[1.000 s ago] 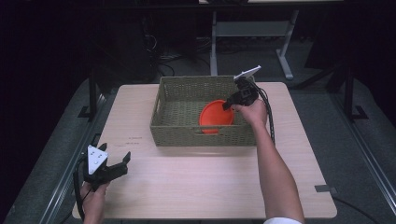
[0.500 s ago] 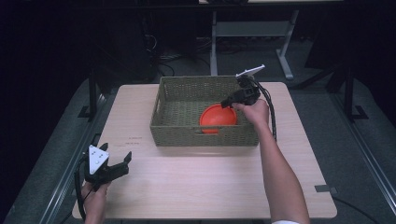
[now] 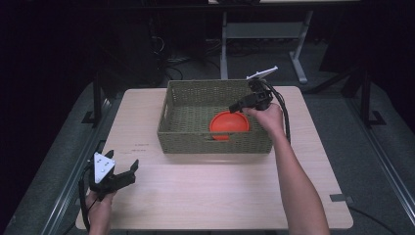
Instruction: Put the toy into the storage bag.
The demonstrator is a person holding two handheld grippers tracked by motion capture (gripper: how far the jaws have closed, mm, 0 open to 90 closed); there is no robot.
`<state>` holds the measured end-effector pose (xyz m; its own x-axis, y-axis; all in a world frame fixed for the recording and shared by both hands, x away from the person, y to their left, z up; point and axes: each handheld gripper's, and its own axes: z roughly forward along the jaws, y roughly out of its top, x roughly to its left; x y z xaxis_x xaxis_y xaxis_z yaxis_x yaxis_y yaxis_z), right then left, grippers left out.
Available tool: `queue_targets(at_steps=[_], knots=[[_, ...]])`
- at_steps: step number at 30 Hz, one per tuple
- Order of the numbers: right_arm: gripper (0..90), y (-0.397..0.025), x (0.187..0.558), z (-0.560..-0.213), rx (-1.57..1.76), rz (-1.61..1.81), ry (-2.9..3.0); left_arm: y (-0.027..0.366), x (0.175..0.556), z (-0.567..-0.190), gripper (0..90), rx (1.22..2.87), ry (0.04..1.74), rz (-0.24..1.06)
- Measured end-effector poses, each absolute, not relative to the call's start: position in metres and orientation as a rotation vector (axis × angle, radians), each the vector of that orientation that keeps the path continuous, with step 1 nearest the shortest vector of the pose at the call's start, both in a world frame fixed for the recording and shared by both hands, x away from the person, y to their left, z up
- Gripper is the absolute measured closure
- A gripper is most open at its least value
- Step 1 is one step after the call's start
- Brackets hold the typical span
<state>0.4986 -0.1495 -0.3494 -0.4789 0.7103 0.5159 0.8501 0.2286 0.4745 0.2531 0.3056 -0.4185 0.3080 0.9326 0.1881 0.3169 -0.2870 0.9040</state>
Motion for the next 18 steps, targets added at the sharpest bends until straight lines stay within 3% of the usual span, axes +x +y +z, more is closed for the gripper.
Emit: queue_targets(at_steps=[18], knots=[[34.1, -0.161, 0.478, -0.335, -1.380, -1.190, -2.263, 0.304, 0.253, -0.418, 12.7, 1.777, 1.118, 0.978]])
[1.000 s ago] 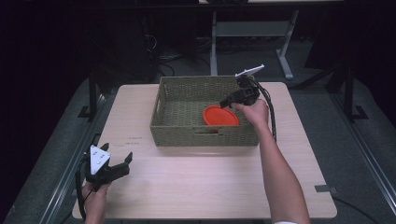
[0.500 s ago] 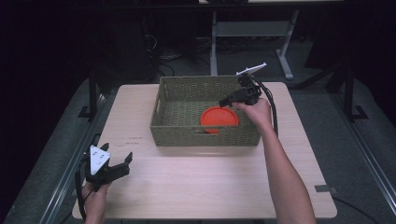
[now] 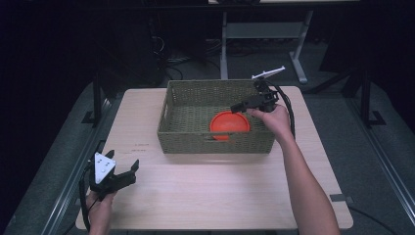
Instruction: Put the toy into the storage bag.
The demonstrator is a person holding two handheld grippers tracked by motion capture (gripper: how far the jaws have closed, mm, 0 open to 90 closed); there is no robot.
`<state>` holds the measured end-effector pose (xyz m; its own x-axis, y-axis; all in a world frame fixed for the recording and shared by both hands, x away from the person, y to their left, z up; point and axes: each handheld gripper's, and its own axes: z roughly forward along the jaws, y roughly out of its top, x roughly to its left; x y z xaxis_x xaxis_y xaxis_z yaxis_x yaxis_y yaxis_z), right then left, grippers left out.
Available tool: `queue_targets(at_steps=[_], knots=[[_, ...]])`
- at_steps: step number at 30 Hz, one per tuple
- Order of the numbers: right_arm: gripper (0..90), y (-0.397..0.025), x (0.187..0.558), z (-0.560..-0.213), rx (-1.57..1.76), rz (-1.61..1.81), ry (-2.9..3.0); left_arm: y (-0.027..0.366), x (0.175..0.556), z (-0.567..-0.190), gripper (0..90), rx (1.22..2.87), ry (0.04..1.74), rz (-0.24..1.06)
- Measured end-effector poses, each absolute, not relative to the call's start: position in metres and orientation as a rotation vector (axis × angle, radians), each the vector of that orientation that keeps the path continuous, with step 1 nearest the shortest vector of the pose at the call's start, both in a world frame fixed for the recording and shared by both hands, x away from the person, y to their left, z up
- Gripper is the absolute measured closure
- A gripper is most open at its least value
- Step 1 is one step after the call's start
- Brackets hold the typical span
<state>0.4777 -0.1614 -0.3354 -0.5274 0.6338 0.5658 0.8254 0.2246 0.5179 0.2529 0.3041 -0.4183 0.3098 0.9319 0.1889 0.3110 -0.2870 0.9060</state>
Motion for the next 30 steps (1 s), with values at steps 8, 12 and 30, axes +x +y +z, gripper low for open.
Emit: queue_targets(at_steps=[8, 12, 30], knots=[[31.8, -0.171, 0.465, -0.324, -1.339, -1.222, -2.266, 0.304, 0.253, -0.418, 12.7, 1.779, 1.117, 0.979], [31.4, -0.175, 0.458, -0.319, -1.316, -1.243, -2.273, 0.304, 0.253, -0.418, 12.8, 1.778, 1.116, 0.978], [26.7, -0.200, 0.423, -0.317, -1.269, -1.287, -2.284, 0.303, 0.253, -0.418, 12.8, 1.784, 1.111, 0.980]])
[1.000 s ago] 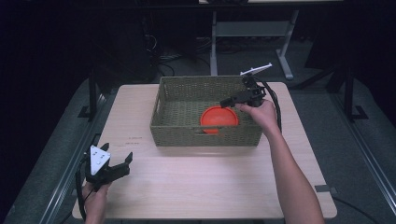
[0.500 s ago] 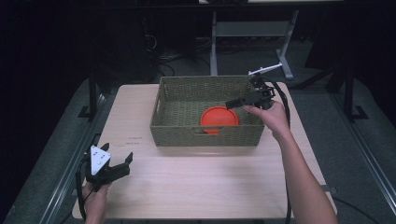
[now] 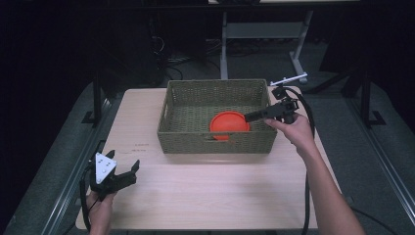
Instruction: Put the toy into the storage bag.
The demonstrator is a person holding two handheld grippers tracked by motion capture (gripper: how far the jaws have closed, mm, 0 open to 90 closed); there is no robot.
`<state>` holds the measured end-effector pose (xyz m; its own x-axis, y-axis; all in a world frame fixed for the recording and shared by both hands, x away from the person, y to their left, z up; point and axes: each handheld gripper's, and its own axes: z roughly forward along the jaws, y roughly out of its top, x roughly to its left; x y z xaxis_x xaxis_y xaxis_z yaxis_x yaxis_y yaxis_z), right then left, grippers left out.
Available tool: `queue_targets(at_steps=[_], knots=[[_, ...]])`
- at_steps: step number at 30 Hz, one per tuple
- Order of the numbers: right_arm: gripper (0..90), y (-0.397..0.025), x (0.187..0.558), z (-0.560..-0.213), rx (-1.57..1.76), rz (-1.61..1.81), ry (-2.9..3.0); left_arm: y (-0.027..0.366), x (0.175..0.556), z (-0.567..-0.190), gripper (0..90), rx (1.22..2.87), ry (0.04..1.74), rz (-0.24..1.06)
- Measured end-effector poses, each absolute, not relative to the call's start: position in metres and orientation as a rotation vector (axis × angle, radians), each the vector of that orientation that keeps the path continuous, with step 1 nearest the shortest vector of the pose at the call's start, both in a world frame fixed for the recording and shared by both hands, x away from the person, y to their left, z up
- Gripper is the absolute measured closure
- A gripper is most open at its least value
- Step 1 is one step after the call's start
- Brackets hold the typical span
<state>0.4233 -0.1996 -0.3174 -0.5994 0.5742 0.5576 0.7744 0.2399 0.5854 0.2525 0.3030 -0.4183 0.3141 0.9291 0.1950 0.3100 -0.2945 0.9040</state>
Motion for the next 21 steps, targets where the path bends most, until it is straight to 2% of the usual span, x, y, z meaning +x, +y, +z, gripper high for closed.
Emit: queue_targets(at_steps=[21], knots=[[25.6, -0.221, 0.391, -0.319, -1.211, -1.351, -2.254, 0.304, 0.252, -0.418, 12.7, 1.778, 1.119, 0.979]])
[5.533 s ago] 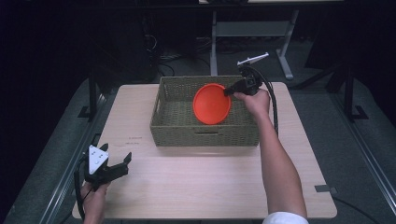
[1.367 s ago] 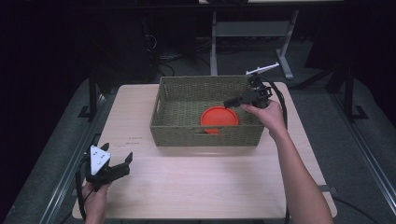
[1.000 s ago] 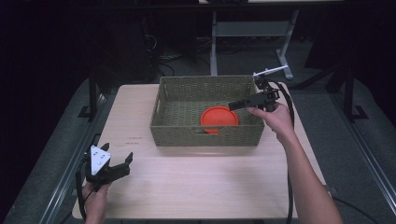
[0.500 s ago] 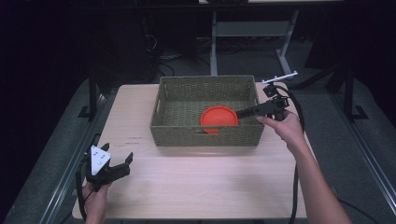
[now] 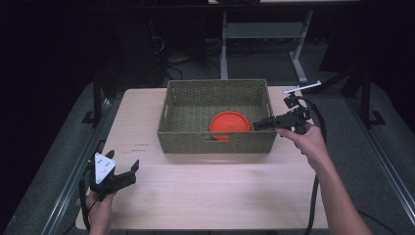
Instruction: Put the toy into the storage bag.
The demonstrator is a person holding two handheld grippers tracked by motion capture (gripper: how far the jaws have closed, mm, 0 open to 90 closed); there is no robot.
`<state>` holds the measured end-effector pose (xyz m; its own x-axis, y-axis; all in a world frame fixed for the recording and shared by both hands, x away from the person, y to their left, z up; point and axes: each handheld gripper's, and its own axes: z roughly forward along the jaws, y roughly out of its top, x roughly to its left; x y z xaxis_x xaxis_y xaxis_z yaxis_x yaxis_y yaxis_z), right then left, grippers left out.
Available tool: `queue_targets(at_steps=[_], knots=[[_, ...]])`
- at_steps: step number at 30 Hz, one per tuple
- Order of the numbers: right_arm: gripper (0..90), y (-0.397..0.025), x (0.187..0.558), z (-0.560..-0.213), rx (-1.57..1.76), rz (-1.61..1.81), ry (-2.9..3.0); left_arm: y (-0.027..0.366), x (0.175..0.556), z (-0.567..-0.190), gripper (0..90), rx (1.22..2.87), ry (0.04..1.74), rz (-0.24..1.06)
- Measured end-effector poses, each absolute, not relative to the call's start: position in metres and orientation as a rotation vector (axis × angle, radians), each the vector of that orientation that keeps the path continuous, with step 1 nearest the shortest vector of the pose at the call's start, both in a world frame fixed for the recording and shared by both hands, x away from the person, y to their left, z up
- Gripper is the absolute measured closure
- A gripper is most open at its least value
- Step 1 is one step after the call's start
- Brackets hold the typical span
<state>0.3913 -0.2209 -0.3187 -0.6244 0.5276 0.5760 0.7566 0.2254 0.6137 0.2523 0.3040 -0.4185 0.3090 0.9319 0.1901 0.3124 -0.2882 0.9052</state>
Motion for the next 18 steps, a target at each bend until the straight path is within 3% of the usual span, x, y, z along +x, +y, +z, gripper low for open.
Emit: queue_targets(at_steps=[18], knots=[[25.7, -0.226, 0.366, -0.329, -1.145, -1.377, -2.287, 0.302, 0.252, -0.419, 12.8, 1.788, 1.107, 0.982]])
